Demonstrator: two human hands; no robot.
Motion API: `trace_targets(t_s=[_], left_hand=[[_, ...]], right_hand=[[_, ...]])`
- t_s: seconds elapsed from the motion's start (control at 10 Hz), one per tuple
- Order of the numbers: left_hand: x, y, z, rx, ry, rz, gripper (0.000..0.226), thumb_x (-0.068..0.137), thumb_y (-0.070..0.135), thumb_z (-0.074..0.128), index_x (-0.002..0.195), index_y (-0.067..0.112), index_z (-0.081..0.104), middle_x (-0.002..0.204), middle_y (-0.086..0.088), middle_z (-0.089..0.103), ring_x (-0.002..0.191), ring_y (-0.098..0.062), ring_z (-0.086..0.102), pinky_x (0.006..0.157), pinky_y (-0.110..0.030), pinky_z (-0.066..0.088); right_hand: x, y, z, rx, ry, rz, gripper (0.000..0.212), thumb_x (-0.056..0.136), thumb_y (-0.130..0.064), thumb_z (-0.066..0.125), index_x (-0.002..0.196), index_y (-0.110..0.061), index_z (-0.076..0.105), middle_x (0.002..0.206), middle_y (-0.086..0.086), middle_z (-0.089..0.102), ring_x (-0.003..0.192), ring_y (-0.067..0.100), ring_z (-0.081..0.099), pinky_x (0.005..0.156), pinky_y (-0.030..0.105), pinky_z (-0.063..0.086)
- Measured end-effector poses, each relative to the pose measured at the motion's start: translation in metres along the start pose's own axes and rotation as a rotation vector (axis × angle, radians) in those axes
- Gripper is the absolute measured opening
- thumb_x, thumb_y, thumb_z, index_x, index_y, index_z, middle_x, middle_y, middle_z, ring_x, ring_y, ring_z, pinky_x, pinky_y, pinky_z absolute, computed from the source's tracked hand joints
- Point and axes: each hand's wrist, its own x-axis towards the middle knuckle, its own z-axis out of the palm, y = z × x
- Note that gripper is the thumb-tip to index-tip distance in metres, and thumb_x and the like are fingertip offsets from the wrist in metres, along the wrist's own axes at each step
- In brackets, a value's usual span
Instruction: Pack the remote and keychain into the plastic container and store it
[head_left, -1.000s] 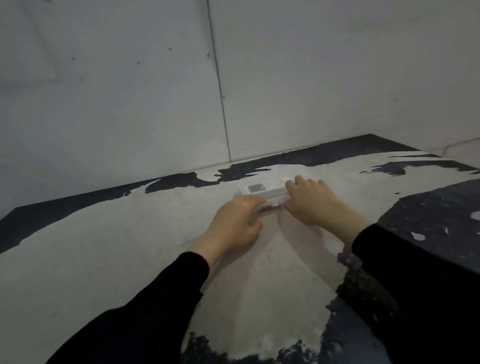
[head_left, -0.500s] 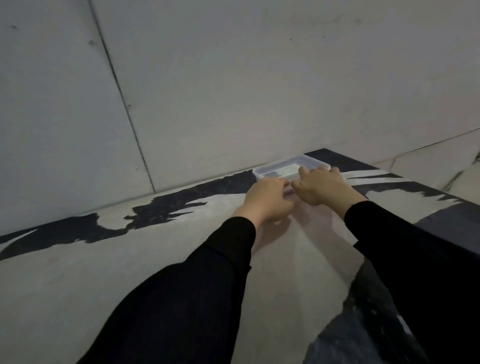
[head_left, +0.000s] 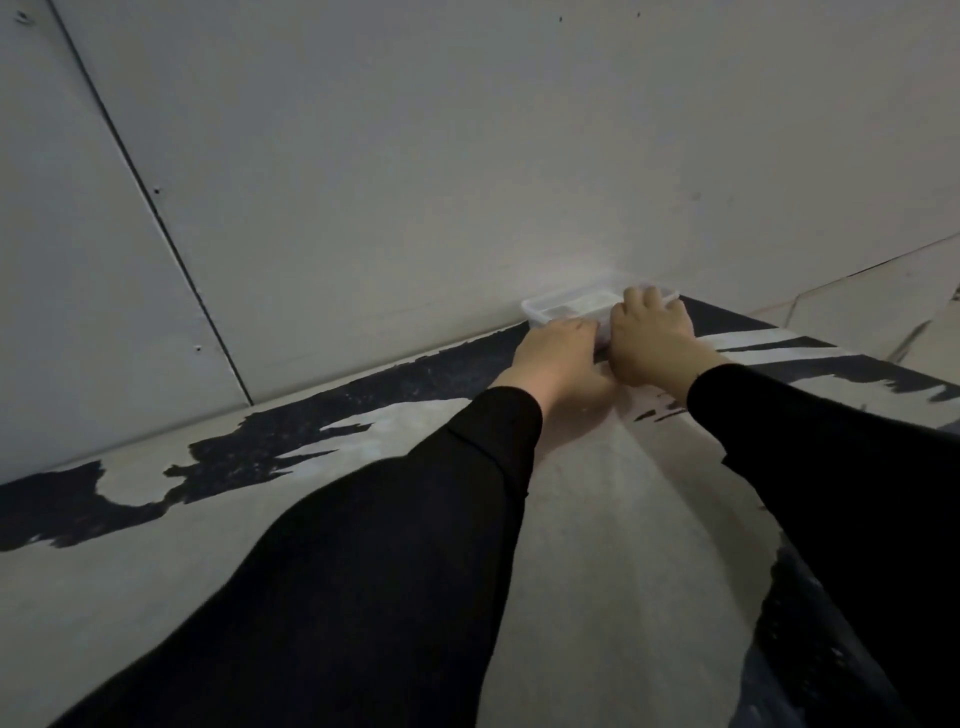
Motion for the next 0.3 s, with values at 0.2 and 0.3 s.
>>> trace_targets(t_s=[0.2, 0.3], left_hand=[[-0.03, -0.024, -0.021, 0.234, -0.189, 0.036, 0.075, 0.087, 0.034, 0.045, 0.148, 0.012, 0.007, 0.16, -0.009, 0.007, 0.147, -0.022, 0.003, 0.118, -0.05, -0.005], [-0.06, -0.043, -0.036, 0.315, -0.108, 0.023, 0.076, 0.087, 0.033, 0.045, 0.148, 0.013, 0.005, 0.16, -0.008, 0.009, 0.147, -0.022, 0.007, 0.117, -0.047, -0.004]], right_hand=[[-0.023, 0.002, 0.002, 0.198, 0.022, 0.008, 0.062, 0.091, -0.013, 0.034, 0.146, -0.006, 0.008, 0.151, 0.021, 0.022, 0.14, 0.039, 0.019, 0.112, 0.057, 0.02], [-0.035, -0.009, -0.007, 0.119, 0.145, -0.056, 0.059, 0.094, -0.018, 0.032, 0.147, -0.008, 0.008, 0.157, 0.015, 0.014, 0.145, 0.031, 0.011, 0.116, 0.055, 0.013]])
